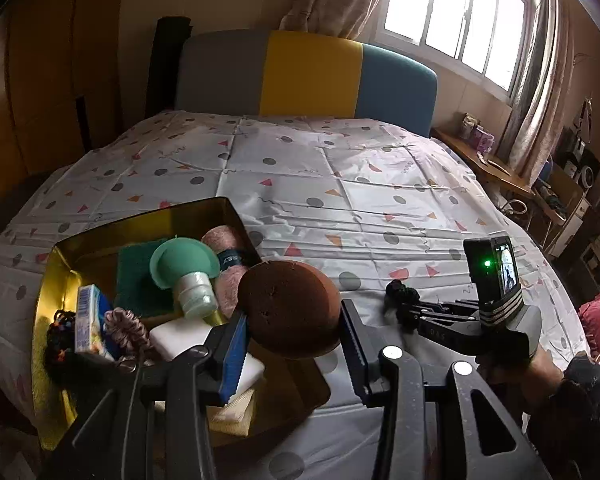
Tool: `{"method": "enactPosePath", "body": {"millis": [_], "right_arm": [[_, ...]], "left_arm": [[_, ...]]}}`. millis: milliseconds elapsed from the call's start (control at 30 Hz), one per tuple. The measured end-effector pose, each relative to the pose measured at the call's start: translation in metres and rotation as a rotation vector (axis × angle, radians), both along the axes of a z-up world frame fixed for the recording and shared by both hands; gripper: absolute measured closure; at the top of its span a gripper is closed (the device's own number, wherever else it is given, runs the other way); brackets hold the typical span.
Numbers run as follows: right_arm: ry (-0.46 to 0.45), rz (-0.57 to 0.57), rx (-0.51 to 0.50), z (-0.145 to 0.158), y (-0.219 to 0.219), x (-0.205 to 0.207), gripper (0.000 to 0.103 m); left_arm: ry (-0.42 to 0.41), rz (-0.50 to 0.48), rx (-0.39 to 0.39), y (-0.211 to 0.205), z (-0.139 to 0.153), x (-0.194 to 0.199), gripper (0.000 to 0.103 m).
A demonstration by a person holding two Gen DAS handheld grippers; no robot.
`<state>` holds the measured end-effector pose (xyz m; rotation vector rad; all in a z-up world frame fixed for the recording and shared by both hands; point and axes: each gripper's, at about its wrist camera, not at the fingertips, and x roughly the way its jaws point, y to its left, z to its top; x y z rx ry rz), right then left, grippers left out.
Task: Organize soft objects
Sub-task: 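Close the right tool on the black scrunchie and lift it, then carry the brown makeup sponge into the tray with the left tool and release it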
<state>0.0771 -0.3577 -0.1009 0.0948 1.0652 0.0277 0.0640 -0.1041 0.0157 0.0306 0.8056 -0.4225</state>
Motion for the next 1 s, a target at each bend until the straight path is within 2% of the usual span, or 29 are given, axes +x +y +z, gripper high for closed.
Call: {"method": "enactPosePath", "body": {"millis": [600,733,867,1000], "right_arm": [[-0.058,0.049,-0.103,-0.005,0.014,-0.001,0.090],[-0.056,0.047,-0.103,-0.004,0.014,-0.001,0.090],[-0.050,0.048,-0.103,-0.004,0.014,-0.001,0.090],[-0.045,0.050,-0.111,-0.004,0.015,0.000,0.090]], "left_arm": [[0.029,0.069,-0.029,0.042,-0.007,-0.010,0.059],[0.045,0.127,-0.062,0.078,-0.005,-0.009,0.059],[0.046,0.247,-0.100,0.136,0.001,-0.011,0.060],[0.076,0.356,-0.111,0.183,-0.006,-0.013,0.060]]}}
